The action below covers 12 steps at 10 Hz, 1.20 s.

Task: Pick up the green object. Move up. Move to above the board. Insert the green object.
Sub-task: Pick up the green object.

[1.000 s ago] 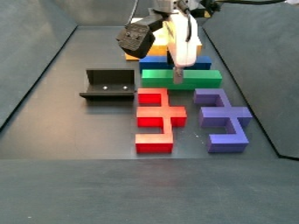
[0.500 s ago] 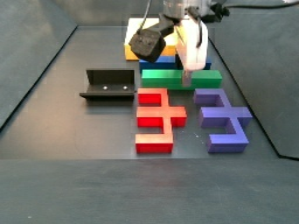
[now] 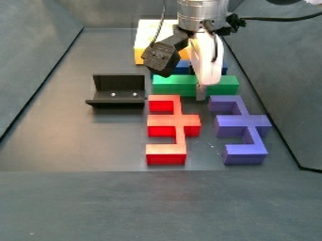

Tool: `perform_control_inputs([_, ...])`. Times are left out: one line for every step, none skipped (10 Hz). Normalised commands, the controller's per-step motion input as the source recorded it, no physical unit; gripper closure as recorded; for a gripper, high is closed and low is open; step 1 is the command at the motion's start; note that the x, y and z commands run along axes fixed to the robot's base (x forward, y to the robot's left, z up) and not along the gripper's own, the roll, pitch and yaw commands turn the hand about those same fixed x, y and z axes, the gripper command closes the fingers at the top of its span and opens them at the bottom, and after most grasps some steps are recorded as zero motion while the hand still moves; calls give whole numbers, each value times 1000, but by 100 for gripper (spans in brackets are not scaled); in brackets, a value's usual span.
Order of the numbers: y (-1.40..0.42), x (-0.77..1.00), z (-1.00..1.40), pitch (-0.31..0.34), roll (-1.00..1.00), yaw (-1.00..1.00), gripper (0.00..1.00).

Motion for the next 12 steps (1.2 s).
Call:
perform_control_inputs([0, 0, -11, 0, -41, 0, 0])
perform_control_inputs([0, 0, 0, 0, 0, 0, 0])
perform_control_inputs([0, 0, 0, 0, 0, 0, 100])
perform_control_inputs([0, 0, 0, 0, 0, 0, 100])
perform_control_inputs([0, 0, 0, 0, 0, 0, 100])
perform_control_inputs([0, 0, 0, 0, 0, 0, 100])
perform_control_inputs([0, 0, 0, 0, 0, 0, 100])
perform_control_inputs([0, 0, 0, 0, 0, 0, 100])
perform_control_inputs([0, 0, 0, 0, 0, 0, 100])
perform_control_inputs([0, 0, 0, 0, 0, 0, 100])
perform_control_inputs([0, 0, 0, 0, 0, 0, 100])
perform_control_inputs([0, 0, 0, 0, 0, 0, 100])
